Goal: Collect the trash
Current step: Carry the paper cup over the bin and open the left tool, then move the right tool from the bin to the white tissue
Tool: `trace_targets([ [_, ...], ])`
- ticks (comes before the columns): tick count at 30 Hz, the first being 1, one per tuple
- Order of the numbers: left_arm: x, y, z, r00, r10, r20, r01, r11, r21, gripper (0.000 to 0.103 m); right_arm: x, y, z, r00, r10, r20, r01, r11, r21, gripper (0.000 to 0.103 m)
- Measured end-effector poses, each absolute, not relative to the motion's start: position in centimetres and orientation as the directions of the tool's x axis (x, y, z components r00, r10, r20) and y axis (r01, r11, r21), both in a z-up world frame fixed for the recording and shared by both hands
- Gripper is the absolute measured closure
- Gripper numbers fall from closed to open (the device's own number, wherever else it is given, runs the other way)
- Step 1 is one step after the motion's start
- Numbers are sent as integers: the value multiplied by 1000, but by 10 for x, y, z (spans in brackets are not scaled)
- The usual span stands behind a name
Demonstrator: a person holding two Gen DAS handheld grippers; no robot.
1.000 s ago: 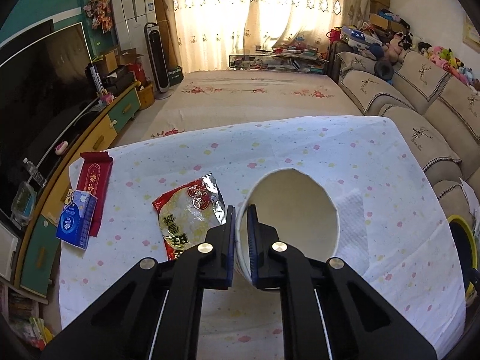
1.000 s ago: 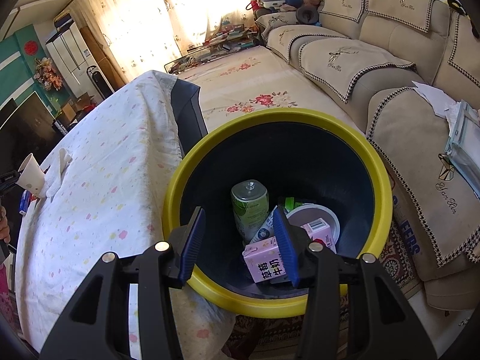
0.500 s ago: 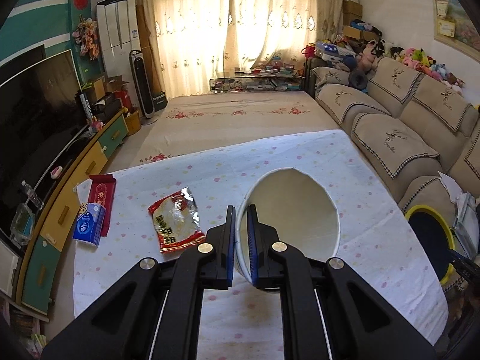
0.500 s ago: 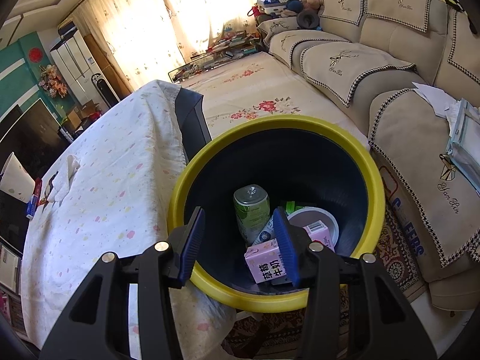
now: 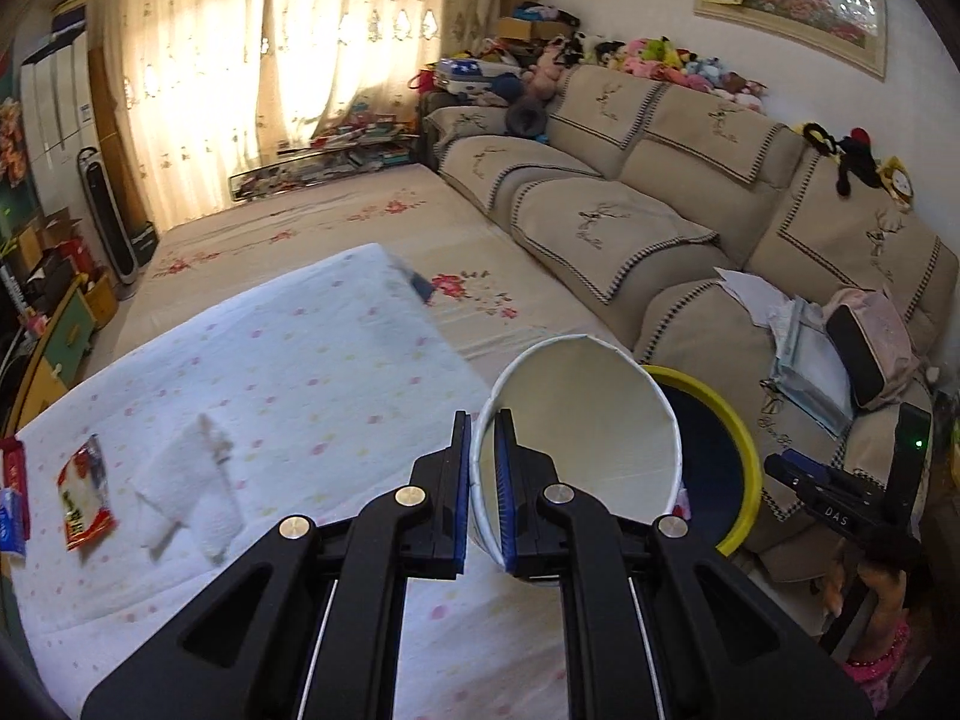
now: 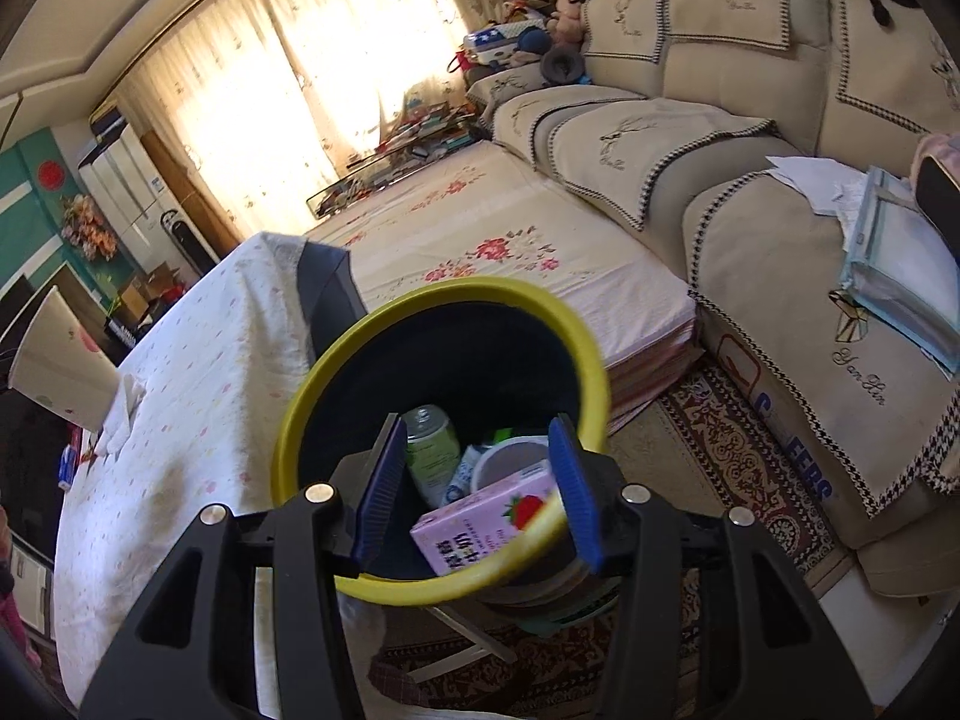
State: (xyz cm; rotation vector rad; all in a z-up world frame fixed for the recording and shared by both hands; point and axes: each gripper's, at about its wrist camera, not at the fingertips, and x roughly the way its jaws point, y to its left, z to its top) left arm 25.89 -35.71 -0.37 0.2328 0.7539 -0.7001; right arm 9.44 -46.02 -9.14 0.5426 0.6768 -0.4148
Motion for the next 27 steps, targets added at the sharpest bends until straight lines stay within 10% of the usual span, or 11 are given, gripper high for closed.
trace_targets([
  [10,244,-475,-43,393,-531,-751,751,656,-71,94,53,-503,-105,706,-207,-678,582,715,388,53],
  [15,250,-496,-65,403,-508,-761,736,674,-60,62,49,-508,-111,710,-192,-678,578,709,404,52],
  [27,267,-378,-43,512,-518,-685,636,765,-102,56,72,-487,-115,697,-138,-704,540,746,389,51],
])
